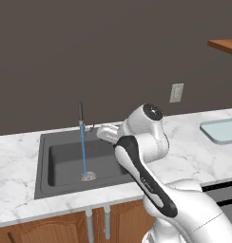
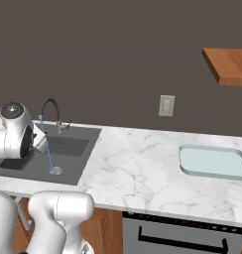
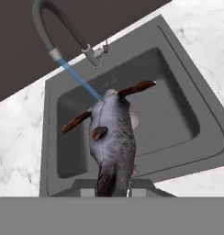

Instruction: Take the fish out of the fridge, briefly rinse it in the sink, and place it on the tray next to the sink.

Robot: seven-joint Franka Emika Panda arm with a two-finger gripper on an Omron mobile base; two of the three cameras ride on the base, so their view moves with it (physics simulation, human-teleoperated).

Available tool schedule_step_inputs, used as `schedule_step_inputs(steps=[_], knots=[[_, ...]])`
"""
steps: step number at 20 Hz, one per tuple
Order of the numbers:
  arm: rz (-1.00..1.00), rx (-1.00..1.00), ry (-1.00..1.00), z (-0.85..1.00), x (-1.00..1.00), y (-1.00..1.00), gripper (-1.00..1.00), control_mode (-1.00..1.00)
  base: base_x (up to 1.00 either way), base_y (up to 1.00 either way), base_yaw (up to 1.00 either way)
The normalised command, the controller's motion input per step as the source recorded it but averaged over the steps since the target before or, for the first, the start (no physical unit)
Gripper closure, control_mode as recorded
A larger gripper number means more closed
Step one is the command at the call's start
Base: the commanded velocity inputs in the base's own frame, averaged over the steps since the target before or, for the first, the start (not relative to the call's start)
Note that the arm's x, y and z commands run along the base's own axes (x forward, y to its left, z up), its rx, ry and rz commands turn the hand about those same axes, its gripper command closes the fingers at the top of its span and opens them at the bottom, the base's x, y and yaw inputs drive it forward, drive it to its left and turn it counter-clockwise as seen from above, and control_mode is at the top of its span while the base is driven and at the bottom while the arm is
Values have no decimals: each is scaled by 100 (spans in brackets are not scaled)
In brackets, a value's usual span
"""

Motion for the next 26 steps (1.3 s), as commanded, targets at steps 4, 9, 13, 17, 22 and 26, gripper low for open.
schedule_step_inputs(steps=[4, 9, 13, 17, 22, 26], knots=[[-36, -27, 42, 85, -37, -62, 100, -100, 0, 0, 0], [-27, -20, 25, 17, -70, -99, 100, -100, 0, 0, 0], [-22, -1, -1, -40, -49, -84, 100, -100, 0, 0, 0], [-14, 2, -6, -3, -6, -100, 100, -100, 0, 0, 0], [-14, 2, -8, 17, 27, -100, 100, -100, 0, 0, 0], [-18, 2, 0, 34, 82, -100, 100, -100, 0, 0, 0]])
